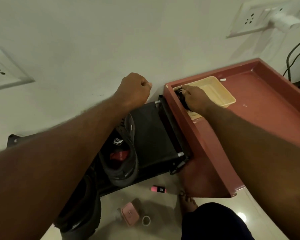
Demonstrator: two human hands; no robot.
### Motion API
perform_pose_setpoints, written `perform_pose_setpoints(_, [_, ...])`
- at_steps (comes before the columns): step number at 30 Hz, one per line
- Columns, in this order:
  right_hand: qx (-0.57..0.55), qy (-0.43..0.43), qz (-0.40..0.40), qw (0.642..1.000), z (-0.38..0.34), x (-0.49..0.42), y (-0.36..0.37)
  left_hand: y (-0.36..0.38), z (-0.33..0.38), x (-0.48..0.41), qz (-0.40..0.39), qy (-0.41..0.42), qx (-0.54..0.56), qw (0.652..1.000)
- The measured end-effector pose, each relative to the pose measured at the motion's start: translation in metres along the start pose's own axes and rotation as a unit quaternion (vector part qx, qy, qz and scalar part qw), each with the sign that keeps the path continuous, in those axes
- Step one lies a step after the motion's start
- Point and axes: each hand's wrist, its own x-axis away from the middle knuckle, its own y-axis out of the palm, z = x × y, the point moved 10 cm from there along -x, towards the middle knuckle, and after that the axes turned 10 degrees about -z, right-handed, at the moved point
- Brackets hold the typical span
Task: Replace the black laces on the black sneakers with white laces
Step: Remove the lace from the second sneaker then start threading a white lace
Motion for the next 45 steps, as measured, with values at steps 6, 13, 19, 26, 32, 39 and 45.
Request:
perform_pose_setpoints(6, [0.127,-0.011,-0.025,0.992,-0.01,0.006,0.015,0.002,0.003,0.015,-0.006,0.007,-0.018,1.0])
perform_pose_setpoints(13, [0.091,-0.009,0.033,0.995,-0.014,0.014,-0.012,-0.014,-0.005,0.033,0.008,0.014,-0.047,0.999])
perform_pose_setpoints(19, [-0.05,0.016,0.123,0.991,-0.035,0.055,-0.029,-0.031,-0.014,0.056,0.025,0.008,-0.042,0.999])
perform_pose_setpoints(26, [-0.183,-0.064,0.054,0.979,-0.128,0.157,0.066,-0.05,-0.043,0.13,0.06,-0.007,-0.028,0.998])
perform_pose_setpoints(32, [-0.071,-0.068,-0.093,0.991,-0.16,0.185,0.158,-0.067,-0.104,0.219,0.162,-0.048,-0.022,0.985])
perform_pose_setpoints(39, [-0.056,-0.034,-0.115,0.991,-0.152,0.165,0.184,-0.035,-0.184,0.253,0.112,-0.185,0.106,0.971])
perform_pose_setpoints(45, [0.069,-0.009,-0.13,0.989,-0.163,0.146,0.194,-0.011,-0.209,0.236,0.015,-0.201,0.118,0.972])
